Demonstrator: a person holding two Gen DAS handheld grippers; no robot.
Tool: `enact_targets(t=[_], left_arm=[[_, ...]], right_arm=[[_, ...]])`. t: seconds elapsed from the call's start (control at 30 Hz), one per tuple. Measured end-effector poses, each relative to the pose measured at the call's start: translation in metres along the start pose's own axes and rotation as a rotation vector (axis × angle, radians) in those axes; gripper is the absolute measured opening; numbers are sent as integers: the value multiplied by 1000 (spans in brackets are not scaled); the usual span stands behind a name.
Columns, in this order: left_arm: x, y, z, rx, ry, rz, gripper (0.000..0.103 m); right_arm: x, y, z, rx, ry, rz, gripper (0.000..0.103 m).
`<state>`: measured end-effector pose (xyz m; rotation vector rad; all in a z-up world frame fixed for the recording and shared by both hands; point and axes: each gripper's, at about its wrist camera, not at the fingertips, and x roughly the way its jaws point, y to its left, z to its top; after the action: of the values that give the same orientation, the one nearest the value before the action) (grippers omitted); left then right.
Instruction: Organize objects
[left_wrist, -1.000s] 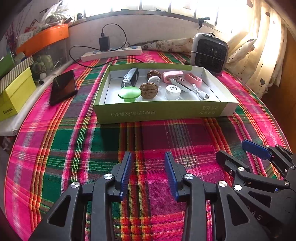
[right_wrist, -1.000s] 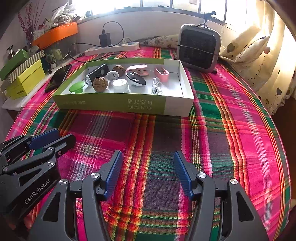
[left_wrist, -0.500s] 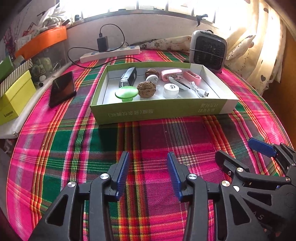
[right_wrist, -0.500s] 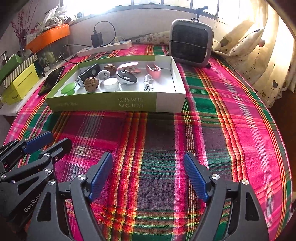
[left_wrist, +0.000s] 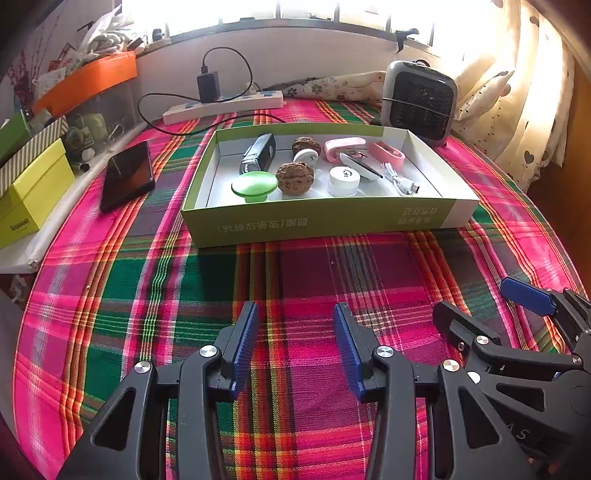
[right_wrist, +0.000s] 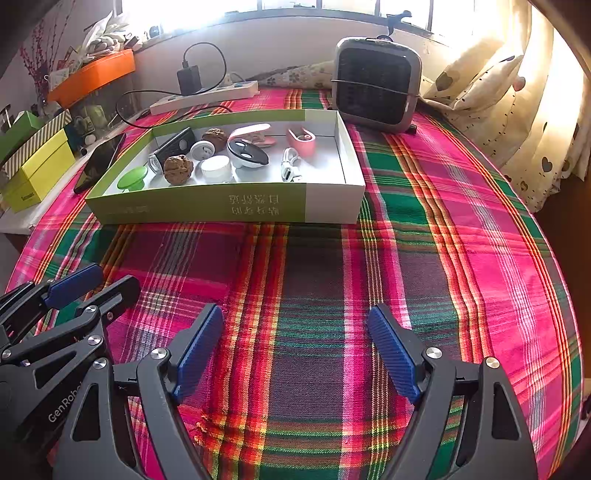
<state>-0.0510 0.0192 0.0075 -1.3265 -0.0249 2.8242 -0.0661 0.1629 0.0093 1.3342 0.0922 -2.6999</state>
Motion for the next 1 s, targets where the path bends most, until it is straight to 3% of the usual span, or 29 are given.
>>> enact_targets(t=[1.0], left_arm=[[0, 0, 0, 2, 1, 1, 46]], right_arm=[[0, -8, 0, 25, 1, -23, 82]])
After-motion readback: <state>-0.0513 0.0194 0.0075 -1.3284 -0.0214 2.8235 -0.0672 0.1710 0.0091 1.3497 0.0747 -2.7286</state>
